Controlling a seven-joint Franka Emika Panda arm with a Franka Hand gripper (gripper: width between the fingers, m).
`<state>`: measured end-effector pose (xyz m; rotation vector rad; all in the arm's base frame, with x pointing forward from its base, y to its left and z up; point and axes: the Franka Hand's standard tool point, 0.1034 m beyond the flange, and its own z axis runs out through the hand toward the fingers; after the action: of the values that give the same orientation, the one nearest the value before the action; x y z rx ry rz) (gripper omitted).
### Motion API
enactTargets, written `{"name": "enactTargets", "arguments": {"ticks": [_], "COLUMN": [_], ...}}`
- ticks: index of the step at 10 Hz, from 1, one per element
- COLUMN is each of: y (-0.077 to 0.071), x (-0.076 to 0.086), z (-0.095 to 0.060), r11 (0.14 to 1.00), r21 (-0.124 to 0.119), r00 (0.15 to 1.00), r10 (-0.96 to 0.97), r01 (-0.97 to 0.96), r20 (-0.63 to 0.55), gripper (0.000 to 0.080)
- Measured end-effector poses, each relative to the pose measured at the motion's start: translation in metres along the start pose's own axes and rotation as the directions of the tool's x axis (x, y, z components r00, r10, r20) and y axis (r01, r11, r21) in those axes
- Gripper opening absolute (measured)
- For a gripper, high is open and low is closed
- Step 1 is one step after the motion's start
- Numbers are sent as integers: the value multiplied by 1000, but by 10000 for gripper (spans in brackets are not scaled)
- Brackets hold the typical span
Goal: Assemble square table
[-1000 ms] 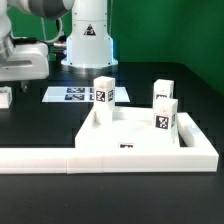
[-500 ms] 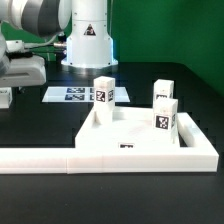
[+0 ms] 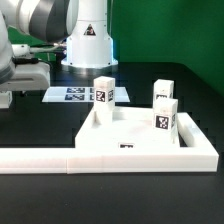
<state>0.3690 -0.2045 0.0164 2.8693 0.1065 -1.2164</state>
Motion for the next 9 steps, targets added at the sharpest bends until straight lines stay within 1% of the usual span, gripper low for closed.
{"name": "enactTargets", "arguments": {"ticks": [2, 3, 4, 6, 7, 8, 9], "y": [1, 0, 2, 4, 5, 7, 8], "x": [-1, -4, -3, -4, -5, -7, -8], "z": [2, 7, 10, 20, 26, 29, 30], "r11": [1000, 1000, 1000, 1000, 1000, 1000, 1000], "r21": [1, 9, 3, -2, -6, -3, -1], "r00": [1000, 999, 1000, 1000, 1000, 1000, 1000], "r10": [2, 1, 1, -5, -12, -15, -17], "r01": [-2, -1, -1, 5, 12, 15, 17], "r20": [1, 33, 19, 5, -4, 0, 2], "gripper": [649, 649, 649, 649, 532, 397, 397]}}
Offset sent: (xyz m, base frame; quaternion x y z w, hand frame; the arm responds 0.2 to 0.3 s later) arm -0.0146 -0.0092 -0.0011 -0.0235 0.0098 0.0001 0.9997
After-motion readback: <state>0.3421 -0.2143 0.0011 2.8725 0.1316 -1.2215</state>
